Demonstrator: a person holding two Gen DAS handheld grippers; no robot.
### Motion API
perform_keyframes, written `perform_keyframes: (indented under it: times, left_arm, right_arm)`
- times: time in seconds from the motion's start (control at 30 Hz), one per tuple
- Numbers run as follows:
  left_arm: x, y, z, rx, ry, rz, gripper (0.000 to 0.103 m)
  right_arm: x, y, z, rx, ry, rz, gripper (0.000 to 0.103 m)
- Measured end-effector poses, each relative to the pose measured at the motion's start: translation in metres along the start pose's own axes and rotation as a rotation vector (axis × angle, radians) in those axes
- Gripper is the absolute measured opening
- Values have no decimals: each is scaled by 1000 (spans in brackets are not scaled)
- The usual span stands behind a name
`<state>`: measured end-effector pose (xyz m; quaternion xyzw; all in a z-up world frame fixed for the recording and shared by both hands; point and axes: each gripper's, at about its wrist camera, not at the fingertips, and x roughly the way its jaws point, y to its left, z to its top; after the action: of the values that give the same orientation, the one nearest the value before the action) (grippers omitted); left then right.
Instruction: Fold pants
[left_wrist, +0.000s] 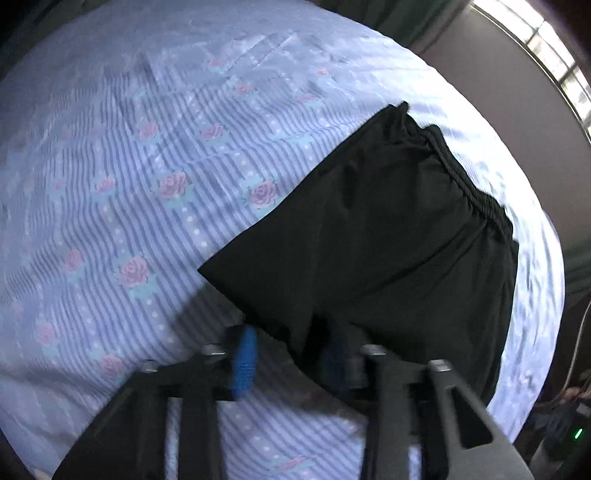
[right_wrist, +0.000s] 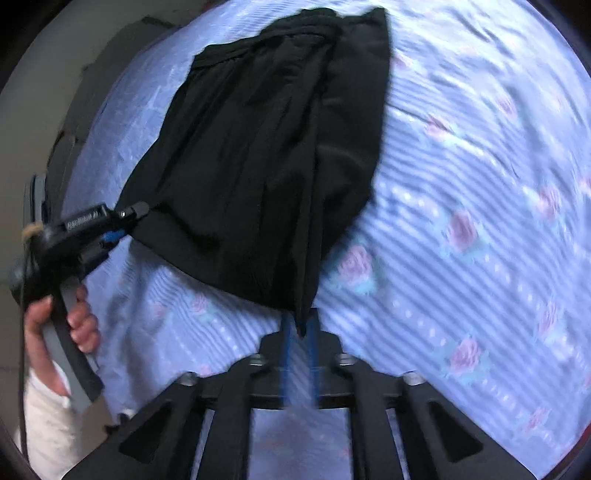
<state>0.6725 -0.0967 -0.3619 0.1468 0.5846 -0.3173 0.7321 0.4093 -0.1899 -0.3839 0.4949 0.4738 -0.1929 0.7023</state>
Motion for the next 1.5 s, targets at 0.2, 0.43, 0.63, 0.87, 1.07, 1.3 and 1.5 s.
perform_keyframes:
  times: [0.2, 0.43, 0.63, 0.87, 1.07, 1.3, 1.5]
  left_arm:
    - [8, 20, -6, -64, 34, -96, 56]
    - [34, 29, 6, -253, 37, -219, 54]
    - [37, 15, 15, -300, 78, -250, 12]
    - [-26, -9, 12, -207, -30, -178, 10]
    - [-101, -35, -15, -158, -91, -120, 10]
    - [-196, -58, -89, -151, -172, -72, 8]
    - [-272, -78, -174, -227, -270, -38, 8]
  right_arm:
    - [9, -2, 7, 52, -49, 32, 65]
    - [29, 12, 26, 44, -103, 51, 65]
    - [34, 17, 39, 24, -97, 43, 25]
    - [-13, 43, 47, -106, -96, 75, 12]
    - [-88, 55, 43, -224, -112, 113, 12]
    - [-169, 72, 15, -373, -114, 156, 12]
    - [-228, 77, -31, -516, -54, 227, 12]
